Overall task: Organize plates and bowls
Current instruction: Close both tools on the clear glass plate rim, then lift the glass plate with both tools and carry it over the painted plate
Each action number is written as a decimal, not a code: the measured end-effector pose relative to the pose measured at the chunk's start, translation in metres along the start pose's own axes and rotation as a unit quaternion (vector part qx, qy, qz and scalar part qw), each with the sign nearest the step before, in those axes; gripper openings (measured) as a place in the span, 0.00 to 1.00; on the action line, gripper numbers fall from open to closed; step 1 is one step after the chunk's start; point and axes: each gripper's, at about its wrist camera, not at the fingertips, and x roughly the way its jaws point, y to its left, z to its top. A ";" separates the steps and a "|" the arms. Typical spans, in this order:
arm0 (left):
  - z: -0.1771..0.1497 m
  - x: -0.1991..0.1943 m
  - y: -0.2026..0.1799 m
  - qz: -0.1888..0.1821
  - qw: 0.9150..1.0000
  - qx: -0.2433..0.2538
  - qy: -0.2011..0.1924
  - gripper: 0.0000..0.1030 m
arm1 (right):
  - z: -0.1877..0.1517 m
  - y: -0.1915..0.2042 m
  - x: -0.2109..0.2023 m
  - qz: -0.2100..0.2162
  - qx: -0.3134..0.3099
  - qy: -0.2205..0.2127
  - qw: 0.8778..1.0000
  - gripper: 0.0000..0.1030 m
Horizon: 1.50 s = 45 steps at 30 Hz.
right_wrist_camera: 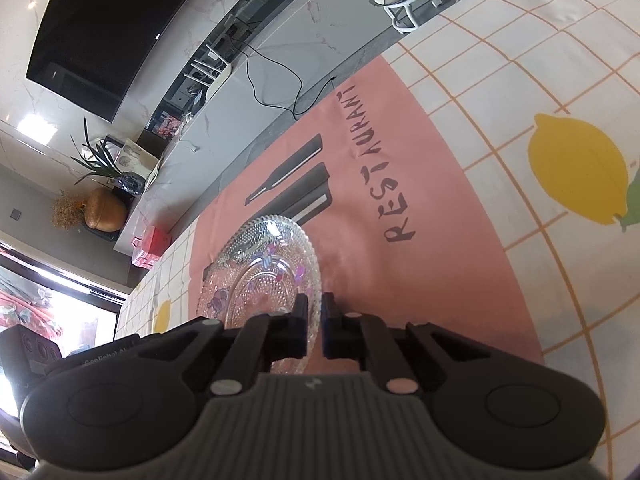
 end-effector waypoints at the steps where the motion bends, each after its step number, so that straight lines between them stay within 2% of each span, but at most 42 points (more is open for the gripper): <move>1: -0.001 -0.002 -0.002 0.002 1.000 0.003 0.000 0.11 | 0.000 0.000 -0.001 -0.003 0.001 0.001 1.000 0.04; 10: -0.010 -0.030 -0.029 0.003 1.000 0.016 -0.007 0.11 | -0.012 0.000 -0.029 0.003 0.017 -0.001 1.000 0.04; 21: -0.038 -0.091 -0.097 -0.010 0.998 0.043 -0.040 0.11 | -0.039 -0.009 -0.110 0.041 0.036 -0.028 0.998 0.05; 27: -0.071 -0.111 -0.146 -0.026 0.996 0.067 -0.049 0.11 | -0.064 -0.033 -0.167 0.057 0.057 -0.048 0.996 0.06; 32: -0.107 -0.112 -0.178 -0.039 0.995 0.079 -0.051 0.11 | -0.083 -0.060 -0.209 0.060 0.078 -0.061 0.993 0.06; 38: -0.156 -0.099 -0.193 -0.049 0.996 0.066 -0.035 0.11 | -0.107 -0.092 -0.250 0.029 0.080 -0.076 0.993 0.06; 45: -0.198 -0.091 -0.192 -0.060 0.997 0.039 -0.022 0.11 | -0.134 -0.127 -0.275 0.010 0.088 -0.075 0.993 0.06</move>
